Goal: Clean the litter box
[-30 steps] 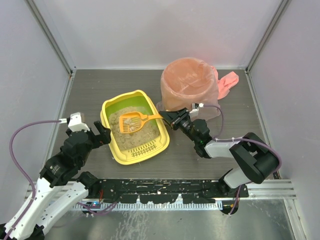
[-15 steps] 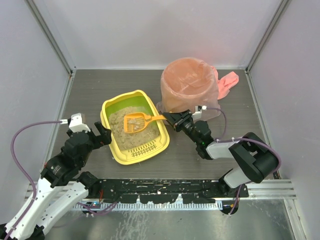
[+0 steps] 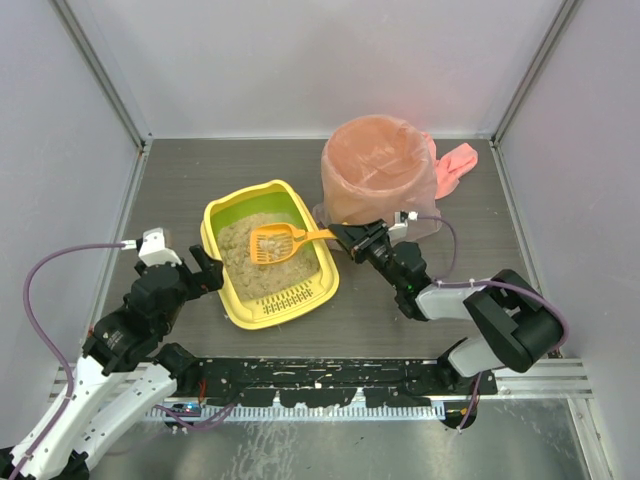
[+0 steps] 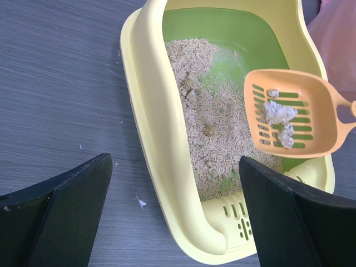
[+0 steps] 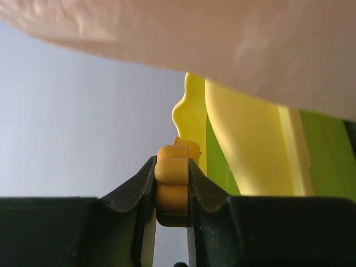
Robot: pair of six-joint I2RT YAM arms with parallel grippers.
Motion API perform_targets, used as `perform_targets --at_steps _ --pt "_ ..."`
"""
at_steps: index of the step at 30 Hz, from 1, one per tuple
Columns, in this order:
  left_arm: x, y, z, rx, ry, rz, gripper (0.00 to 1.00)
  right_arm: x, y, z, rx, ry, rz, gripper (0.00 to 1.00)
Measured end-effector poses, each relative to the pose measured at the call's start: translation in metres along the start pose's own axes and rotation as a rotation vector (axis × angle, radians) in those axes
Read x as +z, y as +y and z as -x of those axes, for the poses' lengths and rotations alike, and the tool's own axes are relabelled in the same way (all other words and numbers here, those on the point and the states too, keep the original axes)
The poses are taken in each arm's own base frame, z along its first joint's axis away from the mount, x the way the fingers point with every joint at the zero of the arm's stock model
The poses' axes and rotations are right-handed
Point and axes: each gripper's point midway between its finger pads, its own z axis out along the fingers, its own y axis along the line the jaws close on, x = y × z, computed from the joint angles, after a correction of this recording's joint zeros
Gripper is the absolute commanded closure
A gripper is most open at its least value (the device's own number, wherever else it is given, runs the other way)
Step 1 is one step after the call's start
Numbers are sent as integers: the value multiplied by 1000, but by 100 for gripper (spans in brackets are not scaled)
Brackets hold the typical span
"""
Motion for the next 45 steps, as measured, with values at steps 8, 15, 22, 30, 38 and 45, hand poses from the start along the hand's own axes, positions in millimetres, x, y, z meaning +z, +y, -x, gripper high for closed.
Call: perform_targets --at_steps 8,15,22,30,38,45 --pt "-1 0 1 -5 -5 -2 2 2 4 -5 7 16 3 99" --pt "-2 0 2 -9 -12 -5 2 -8 24 5 0 -7 4 99" --pt "-2 1 2 -10 -12 -5 2 -8 82 36 -29 -68 80 99" --pt "-2 3 1 -10 -15 1 2 -12 128 129 -76 -240 108 99" --pt "-1 4 0 -12 -17 3 2 -61 151 233 -134 -494 100 99" --pt "-1 4 -2 -11 -14 5 2 -80 142 274 -258 -586 -5 99"
